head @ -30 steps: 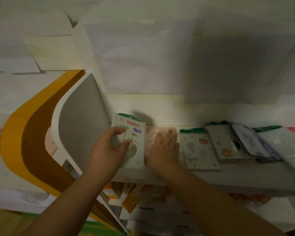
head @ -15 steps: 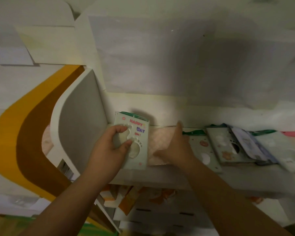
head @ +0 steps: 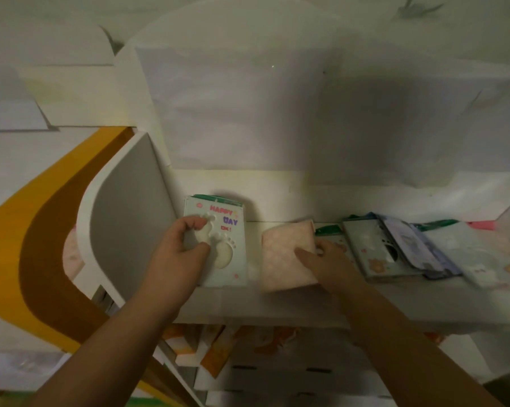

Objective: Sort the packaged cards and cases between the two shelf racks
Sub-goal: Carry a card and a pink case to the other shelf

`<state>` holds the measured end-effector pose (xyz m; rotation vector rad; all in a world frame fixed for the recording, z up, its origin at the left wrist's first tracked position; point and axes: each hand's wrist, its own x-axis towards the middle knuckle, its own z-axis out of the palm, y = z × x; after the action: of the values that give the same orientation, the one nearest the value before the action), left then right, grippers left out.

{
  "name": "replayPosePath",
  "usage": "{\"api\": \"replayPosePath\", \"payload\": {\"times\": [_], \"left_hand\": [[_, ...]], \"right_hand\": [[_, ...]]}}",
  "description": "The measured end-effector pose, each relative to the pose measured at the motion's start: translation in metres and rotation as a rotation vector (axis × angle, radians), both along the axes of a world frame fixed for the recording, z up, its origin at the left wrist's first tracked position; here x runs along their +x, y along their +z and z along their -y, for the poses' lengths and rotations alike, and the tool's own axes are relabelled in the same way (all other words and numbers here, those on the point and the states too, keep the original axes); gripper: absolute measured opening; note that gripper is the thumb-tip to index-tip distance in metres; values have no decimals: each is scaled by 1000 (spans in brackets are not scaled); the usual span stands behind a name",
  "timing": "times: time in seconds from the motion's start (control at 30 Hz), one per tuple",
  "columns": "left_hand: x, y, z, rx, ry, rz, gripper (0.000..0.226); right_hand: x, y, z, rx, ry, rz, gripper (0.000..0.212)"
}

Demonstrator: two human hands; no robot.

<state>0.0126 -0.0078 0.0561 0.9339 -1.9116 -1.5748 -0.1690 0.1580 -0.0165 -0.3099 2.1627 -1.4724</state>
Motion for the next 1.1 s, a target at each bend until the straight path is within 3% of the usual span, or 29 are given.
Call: {"api": "replayPosePath", "payload": {"times": [0.17,0.33,0.43,0.5,0.67,1.1], "left_hand": [[0,12,-15,24,2,-60,32],[4,22,-30,46,64,-146,36],[9,27,-37,60,109,-183,51],[14,29,-41,41,126,-192,58],[35,34,-39,21,150,-195,47],[135,58,-16,0,175,-388,45]], "right_hand": [[0,12,-23,-135,-22,108,42],[7,29,-33,-379,-60,141,21],[14,36,-33,-463,-55,110,11],[18,40,-32,-480,-43,71,11],[35,53,-26,-378,-34,-91,39],[133,102,13,-597,52,9,24]]}}
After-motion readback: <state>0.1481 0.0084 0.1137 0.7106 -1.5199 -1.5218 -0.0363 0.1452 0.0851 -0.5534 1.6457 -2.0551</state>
